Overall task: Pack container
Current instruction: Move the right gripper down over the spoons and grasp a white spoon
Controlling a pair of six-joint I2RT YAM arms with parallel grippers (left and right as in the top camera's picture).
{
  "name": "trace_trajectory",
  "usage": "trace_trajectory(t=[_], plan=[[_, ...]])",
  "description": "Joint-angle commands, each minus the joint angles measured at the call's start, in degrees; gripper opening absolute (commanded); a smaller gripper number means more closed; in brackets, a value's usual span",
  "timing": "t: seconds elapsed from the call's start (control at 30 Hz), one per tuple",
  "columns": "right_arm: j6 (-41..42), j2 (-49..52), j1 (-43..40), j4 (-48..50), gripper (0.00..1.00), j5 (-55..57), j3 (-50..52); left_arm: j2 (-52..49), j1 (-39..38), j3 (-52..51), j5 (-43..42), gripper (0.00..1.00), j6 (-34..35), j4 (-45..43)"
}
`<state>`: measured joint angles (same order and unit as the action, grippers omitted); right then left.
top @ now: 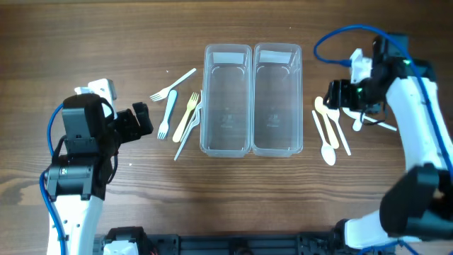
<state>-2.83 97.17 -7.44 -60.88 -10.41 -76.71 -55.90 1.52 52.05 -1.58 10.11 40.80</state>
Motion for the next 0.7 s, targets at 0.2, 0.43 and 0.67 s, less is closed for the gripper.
trace_trajectory(t=[0.2, 0.43, 0.67], plan=[[4.5, 1.4, 0.1, 7.2, 0.66, 10.9, 7.4, -0.2, 0.3, 1.3, 1.5, 1.00, -0.7, 0.0], [5.8, 1.7, 0.1, 14.1, 0.52, 11.1, 12.5, -0.2, 0.3, 1.3, 1.5, 1.00, -0.7, 0.0], [2.6, 1.7, 0.1, 21.2, 0.52, 14.3, 16.5, -0.2, 0.3, 1.3, 1.5, 1.00, -0.7, 0.0]])
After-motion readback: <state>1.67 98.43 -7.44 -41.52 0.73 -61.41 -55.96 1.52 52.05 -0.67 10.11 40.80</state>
